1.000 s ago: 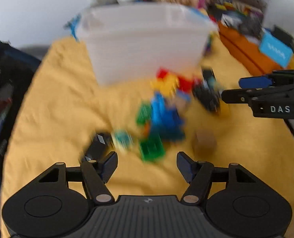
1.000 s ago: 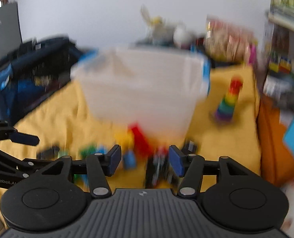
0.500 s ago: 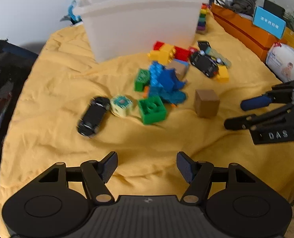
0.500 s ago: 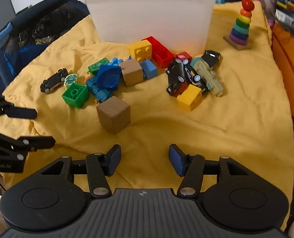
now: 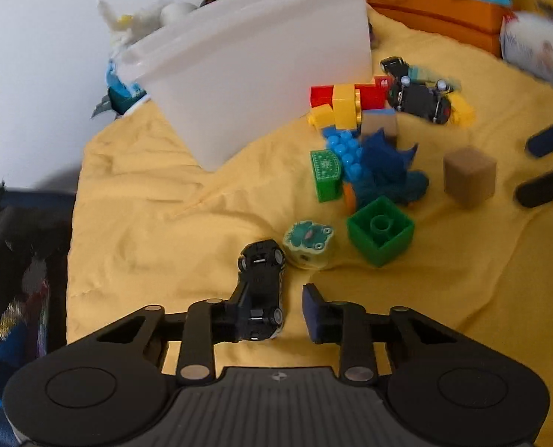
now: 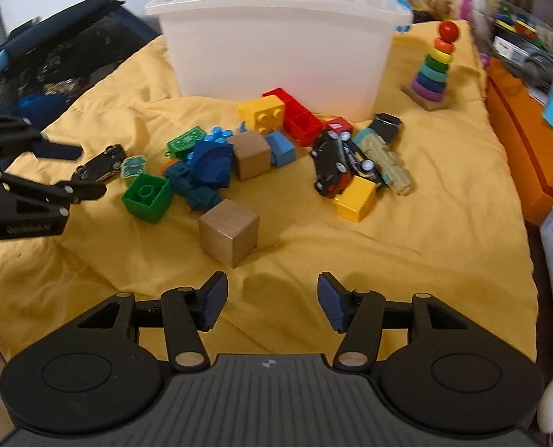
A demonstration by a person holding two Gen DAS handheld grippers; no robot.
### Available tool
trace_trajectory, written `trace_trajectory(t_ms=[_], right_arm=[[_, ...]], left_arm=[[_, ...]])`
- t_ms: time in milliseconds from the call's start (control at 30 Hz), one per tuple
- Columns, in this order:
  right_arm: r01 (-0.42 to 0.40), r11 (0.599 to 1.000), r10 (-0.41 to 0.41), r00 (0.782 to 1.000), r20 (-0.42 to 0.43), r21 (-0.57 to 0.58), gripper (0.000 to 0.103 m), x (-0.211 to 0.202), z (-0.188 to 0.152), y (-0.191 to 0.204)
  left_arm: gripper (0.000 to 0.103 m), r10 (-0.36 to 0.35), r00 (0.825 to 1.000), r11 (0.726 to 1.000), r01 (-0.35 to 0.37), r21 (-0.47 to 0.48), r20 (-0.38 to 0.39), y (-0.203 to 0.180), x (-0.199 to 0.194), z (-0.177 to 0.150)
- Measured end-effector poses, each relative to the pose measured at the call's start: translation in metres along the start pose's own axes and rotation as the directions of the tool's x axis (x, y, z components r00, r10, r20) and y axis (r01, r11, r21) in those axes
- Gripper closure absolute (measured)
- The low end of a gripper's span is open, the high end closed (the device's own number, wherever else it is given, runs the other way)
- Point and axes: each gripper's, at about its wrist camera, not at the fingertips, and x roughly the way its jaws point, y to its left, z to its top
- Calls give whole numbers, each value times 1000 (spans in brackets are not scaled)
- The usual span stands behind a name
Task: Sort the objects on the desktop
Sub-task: 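Grasp a white-and-red toy car with the left gripper, then grasp a red-and-green toy car with the right gripper while the left holds its car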
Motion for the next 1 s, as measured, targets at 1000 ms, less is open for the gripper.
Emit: trace_trajectory(t_ms=[1000], right_arm=[[-27, 998, 32, 996, 79, -63, 84, 54, 66, -38]], left_arm=[[76, -508, 858, 646, 437, -625, 76, -15, -23, -30]])
